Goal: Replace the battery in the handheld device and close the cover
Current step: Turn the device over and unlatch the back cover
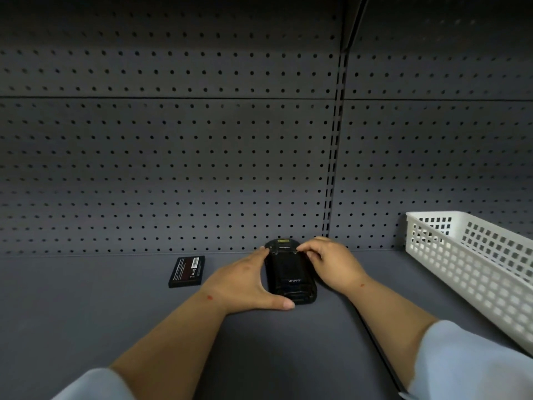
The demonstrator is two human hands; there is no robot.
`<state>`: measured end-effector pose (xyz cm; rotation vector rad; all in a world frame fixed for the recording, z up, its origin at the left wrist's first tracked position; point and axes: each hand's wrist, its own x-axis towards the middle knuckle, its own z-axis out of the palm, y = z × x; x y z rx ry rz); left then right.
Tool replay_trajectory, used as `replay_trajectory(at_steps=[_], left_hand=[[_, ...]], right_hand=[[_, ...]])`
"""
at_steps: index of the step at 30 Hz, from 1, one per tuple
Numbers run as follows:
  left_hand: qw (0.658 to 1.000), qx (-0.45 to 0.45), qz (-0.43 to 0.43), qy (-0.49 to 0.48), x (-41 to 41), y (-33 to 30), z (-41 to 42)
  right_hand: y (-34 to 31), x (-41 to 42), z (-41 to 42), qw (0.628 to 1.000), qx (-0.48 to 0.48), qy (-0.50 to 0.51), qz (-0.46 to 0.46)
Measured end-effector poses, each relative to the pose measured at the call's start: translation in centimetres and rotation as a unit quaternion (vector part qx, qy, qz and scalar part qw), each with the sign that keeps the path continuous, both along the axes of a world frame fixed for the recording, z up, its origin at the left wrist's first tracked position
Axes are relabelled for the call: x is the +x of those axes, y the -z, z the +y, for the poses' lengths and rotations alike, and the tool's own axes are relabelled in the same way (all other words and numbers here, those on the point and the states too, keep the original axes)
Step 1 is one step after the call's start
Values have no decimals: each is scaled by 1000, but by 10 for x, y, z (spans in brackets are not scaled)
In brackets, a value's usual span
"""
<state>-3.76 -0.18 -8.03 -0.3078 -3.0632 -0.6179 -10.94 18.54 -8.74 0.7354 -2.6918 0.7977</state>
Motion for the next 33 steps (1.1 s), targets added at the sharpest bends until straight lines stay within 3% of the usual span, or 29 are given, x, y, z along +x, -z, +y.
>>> replay_trajectory(at_steps=[17,27,33], left_hand=[[1000,-1,-7,-1,-1,0,0],[1000,-3,-9,5,0,0,-1],[1000,-7,-4,6,-1,-1,-1]], right_hand=[[-2,2,1,999,-35,11,-9],[-4,-1,2,1000,-10,-12,-5],[-25,-10,-1,994,101,-21,-30]])
